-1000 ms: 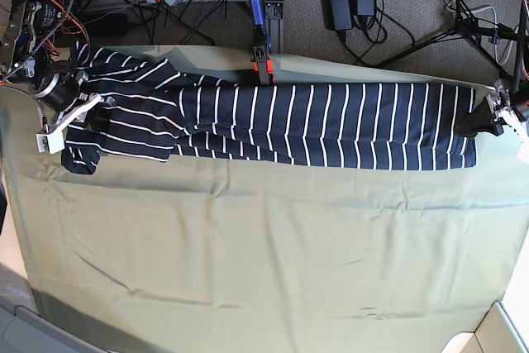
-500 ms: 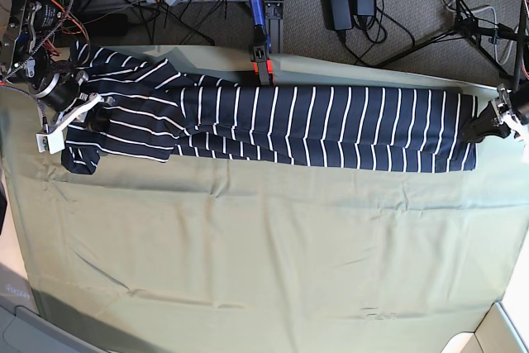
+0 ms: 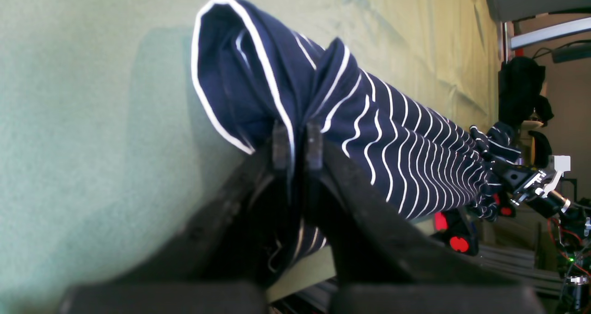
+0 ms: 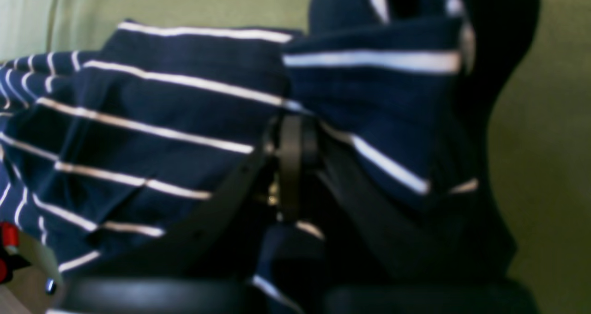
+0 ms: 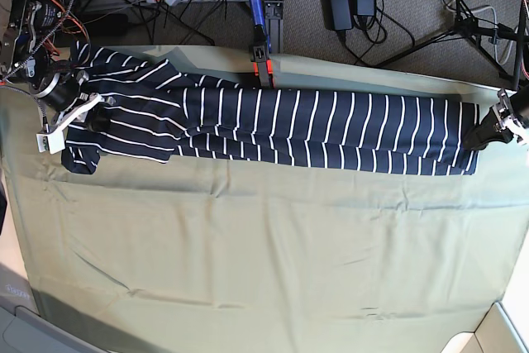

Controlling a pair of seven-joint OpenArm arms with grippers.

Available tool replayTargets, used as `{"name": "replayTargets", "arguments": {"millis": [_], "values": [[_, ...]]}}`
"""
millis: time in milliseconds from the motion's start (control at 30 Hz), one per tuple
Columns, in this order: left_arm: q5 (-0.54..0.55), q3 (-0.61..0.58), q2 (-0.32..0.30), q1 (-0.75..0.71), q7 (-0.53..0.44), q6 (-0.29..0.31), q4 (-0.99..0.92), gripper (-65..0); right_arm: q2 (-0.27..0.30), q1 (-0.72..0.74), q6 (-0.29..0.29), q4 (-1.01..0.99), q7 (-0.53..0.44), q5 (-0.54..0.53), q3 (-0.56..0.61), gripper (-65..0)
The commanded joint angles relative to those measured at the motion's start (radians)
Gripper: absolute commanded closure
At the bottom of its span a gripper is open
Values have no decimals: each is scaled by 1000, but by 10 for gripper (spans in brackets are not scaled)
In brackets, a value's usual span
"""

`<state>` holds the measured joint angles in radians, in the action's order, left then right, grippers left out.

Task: Fold the T-shirt properly
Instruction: 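Hold the folded shirt ends with both grippers and straighten it, then carry the shirt end with the left gripper toward the right gripper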

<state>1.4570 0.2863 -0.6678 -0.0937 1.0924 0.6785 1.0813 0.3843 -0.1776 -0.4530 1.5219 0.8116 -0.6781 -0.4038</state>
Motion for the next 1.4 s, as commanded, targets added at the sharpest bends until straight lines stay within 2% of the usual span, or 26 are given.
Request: {"name": "replayTargets", "arguments": {"millis": [0,300,500,633,767,933,1067,1200,1367], "values": [[26,8,-28,13,-27,20,13,0,14,5,-71,31,-10,-22,-12,0],[26,8,-35,21,-26,20,14,0,14,5,-71,175,-3,-40,-100,0],[-34,8,-61,58,-26,20,47,0,14,5,-71,183,3,-40,-107,0],[-108,8,-66,48,-11,20,179,0,14,5,-71,183,3,-40,-107,0],[-145,8,-60,-8,-25,20,401,0,14,5,-71,183,0,-36,-107,0],[-191,7,16,-71,-51,20,698,0,14,5,-71,183,-1,-36,-107,0],[-195,-24,86,-113,-65,20,854,0,13,5,-72,183,-1,-37,-107,0],[-262,-146,138,-135,-80,20,917,0,14,5,-71,183,0,-32,-107,0],[-438,-333,231,-137,-154,20,919,0,14,5,-71,183,0,-33,-107,0]]}}
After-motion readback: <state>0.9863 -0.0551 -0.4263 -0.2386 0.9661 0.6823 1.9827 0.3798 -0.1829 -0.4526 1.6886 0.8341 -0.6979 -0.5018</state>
